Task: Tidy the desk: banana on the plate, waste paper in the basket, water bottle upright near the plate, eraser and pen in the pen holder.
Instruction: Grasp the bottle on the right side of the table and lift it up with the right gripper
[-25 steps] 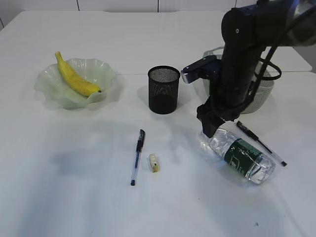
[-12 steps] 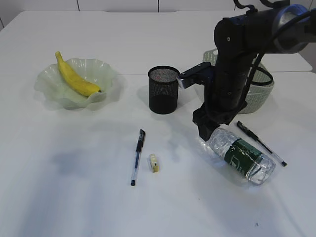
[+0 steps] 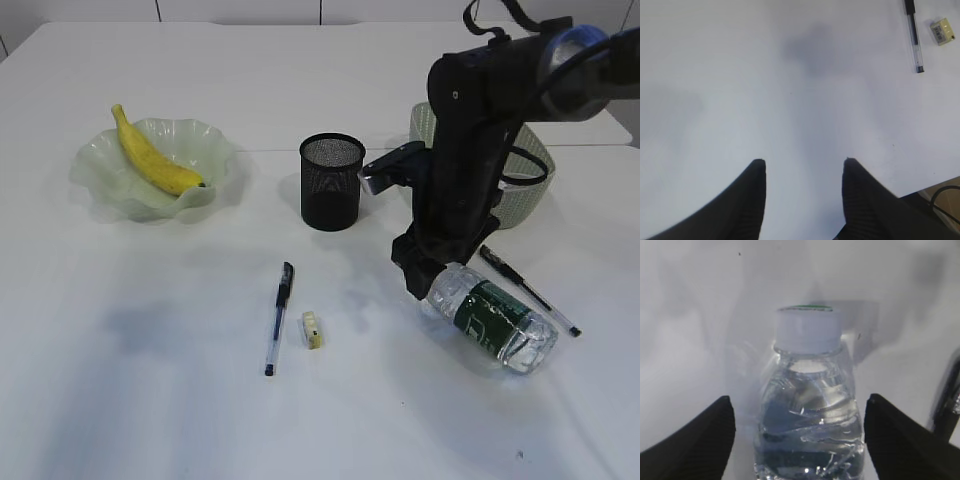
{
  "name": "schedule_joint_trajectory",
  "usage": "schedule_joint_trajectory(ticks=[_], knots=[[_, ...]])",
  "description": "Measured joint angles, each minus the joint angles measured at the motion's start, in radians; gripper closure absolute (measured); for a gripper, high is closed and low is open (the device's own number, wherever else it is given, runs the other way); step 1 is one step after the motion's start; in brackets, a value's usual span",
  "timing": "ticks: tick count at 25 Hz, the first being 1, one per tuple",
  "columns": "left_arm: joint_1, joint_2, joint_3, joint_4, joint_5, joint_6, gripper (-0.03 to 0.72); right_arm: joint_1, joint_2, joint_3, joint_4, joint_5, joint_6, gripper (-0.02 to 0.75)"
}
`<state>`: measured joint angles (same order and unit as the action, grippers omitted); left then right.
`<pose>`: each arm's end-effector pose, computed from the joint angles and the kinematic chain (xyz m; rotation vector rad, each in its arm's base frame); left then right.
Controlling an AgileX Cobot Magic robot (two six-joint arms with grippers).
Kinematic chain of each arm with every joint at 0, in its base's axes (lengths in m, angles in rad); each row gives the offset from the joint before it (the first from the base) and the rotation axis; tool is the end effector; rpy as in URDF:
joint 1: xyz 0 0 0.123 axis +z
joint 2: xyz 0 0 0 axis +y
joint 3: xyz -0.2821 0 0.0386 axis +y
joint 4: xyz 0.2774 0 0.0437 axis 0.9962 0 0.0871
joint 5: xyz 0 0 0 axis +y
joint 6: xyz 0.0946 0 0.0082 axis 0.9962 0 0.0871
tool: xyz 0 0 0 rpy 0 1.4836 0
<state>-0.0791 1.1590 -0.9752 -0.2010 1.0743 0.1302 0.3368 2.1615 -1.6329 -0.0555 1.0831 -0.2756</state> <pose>0.2382 -0.0356 0.3034 0.2032 2.7195 -0.2540 0.4311 0.1460 0.1389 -0.9689 2.9372 -0.0745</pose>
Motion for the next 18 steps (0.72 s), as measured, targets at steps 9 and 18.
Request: schedule_joint_trajectory(ticks=[9,18], knots=[[0.0,0.0,0.0,0.0,-0.002,0.0,0.34,0.0,0.045,-0.005,0.0,0.003,0.002,0.141],[0.0,0.0,0.0,0.0,-0.012,0.0,0.34,0.0,0.051,-0.014,-0.002,0.003,0.01,0.325]])
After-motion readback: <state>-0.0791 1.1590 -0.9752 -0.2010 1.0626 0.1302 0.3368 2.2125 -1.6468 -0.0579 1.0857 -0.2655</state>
